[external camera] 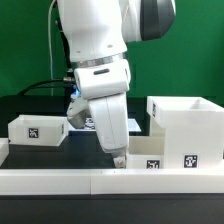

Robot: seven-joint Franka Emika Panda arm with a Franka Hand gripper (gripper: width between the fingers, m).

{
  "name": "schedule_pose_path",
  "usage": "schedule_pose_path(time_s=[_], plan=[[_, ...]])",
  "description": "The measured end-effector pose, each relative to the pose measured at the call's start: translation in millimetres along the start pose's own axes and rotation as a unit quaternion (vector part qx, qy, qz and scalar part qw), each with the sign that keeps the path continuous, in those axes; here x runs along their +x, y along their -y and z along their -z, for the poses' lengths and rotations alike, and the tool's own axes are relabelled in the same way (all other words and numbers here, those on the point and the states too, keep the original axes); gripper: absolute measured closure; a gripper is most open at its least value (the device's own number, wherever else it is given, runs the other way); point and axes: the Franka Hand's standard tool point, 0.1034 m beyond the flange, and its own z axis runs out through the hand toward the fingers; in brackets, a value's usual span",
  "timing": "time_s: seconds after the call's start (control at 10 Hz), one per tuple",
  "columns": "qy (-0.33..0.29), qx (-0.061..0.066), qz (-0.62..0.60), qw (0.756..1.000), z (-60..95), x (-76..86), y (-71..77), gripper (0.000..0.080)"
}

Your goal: Assemble drawer

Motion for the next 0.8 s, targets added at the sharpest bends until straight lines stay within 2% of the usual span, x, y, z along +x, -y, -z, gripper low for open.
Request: schedule_pose_path(time_s=[0.2, 0.5, 0.8], plan=[[0.003, 0.000, 0.012, 1.000, -0.5, 6.0, -0.7, 0.0150], [-0.005, 0.004, 0.019, 1.000, -5.9, 30.6, 1.1, 0.0150], [-0.006, 0.004, 0.018, 1.000, -6.8, 32.1, 1.6, 0.0150]])
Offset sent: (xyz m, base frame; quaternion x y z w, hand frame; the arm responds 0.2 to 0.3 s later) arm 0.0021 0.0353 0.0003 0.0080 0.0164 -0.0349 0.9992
